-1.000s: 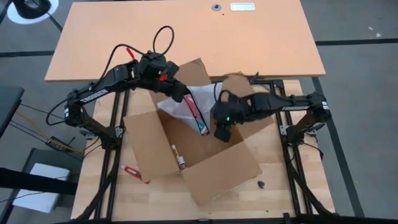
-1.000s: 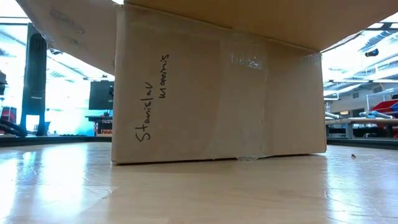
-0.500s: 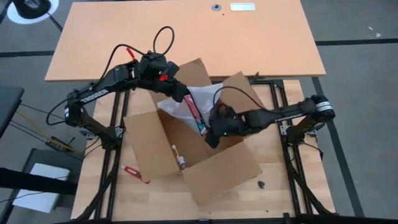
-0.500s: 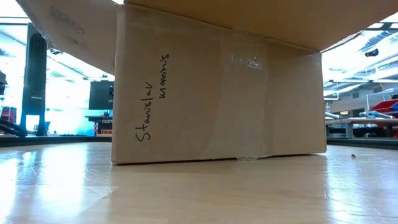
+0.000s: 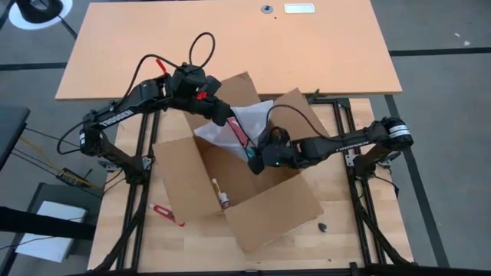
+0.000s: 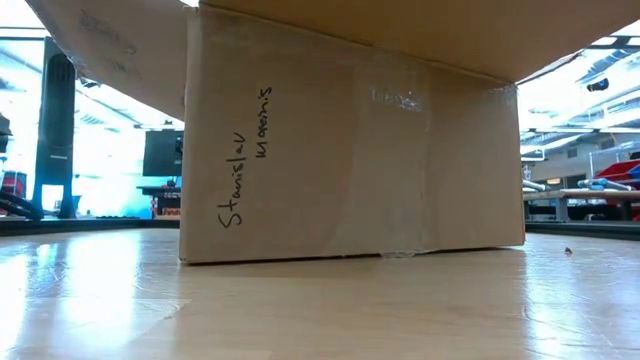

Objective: Unpack boxes
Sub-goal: Put the white pill bottle into the zip bag

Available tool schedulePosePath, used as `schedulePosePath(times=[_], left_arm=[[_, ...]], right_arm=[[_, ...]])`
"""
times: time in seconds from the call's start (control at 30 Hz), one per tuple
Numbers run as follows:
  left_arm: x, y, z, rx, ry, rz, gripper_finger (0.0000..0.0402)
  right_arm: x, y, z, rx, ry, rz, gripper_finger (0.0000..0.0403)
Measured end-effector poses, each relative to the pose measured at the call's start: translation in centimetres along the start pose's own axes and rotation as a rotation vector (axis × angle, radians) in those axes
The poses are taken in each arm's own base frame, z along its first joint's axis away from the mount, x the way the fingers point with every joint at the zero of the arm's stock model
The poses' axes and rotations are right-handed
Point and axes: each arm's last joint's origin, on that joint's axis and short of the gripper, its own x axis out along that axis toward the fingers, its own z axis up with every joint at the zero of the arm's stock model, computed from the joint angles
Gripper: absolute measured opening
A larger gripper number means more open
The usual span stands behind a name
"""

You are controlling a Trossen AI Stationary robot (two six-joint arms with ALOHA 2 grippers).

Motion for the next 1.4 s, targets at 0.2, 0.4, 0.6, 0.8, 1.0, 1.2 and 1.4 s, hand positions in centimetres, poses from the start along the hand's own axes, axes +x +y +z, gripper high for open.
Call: schedulePosePath(times=[0.2,0.4,0.6,0.8,1.0,1.2,1.4], left_arm=[[0.0,0.0,0.0,0.022,0.005,0.003,0.0019],[0.2,0.1,-0.6,0.068,0.052,0.027,0.0019],[2.1,0.5,-2.2,0.101,0.165,0.066,0.0019],[5.4,1.1,-4.0,0.121,0.253,0.095,0.0019],[6.6,1.0,-5.3,0.119,0.322,0.064,0.0019],[7.6,0.7,-6.8,0.104,0.410,-0.048,0.0019],[7.7,-0.8,-5.8,0.019,0.360,-0.228,0.0019]], right_arm=[[-0.1,-0.2,-0.2,-0.056,0.104,0.063,0.0013],[-3.1,-0.3,2.6,0.028,0.280,0.228,0.0004],[-6.1,-2.4,6.4,0.113,0.376,0.322,0.0003],[-6.5,-4.5,8.2,0.166,0.362,0.317,0.0002],[-5.2,-5.9,9.0,0.196,0.403,0.370,0.0001],[-4.2,-7.9,10.0,0.273,0.464,0.461,0.0001],[-3.5,-8.7,10.6,0.343,0.496,0.527,0.0001]])
